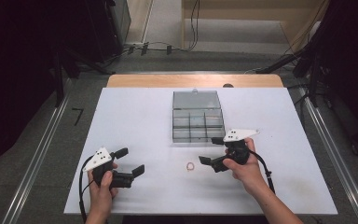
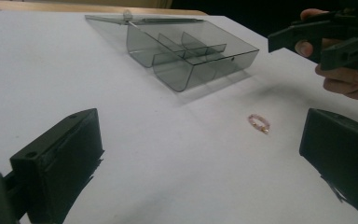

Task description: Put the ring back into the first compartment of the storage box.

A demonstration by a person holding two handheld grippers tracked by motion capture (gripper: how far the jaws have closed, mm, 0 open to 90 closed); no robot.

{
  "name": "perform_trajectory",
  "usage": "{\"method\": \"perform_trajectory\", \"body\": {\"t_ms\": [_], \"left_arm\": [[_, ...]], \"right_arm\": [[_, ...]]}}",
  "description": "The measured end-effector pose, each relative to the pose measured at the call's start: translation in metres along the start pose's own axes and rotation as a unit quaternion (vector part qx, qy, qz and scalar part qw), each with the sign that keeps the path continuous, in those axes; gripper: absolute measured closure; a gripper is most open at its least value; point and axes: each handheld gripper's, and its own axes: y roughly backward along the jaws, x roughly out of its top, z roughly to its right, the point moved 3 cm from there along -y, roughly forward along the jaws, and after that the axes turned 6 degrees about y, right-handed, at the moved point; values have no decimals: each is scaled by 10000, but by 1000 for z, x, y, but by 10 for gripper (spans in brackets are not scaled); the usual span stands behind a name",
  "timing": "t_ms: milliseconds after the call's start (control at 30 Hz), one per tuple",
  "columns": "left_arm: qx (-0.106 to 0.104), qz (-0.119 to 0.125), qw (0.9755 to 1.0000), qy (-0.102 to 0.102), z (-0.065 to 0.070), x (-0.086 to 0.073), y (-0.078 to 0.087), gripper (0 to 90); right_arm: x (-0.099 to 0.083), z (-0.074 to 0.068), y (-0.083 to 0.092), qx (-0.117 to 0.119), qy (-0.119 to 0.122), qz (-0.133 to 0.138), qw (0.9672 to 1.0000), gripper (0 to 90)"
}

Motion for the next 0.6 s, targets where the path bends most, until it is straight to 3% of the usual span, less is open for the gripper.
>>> {"method": "perform_trajectory", "body": {"t_ms": [200, 367, 600], "left_arm": [[72, -8, 10000, 45, -7, -4, -1, 0], [25, -7, 10000, 64, -8, -5, -1, 0], [-14, -45, 9999, 105, -9, -6, -4, 0]], "right_arm": [[-3, -5, -12, -81, -99, -210, 9997, 289], [-8, -9, -24, -140, -53, -478, 9987, 427], [-16, -9, -33, -108, -90, -647, 9978, 610]]}}
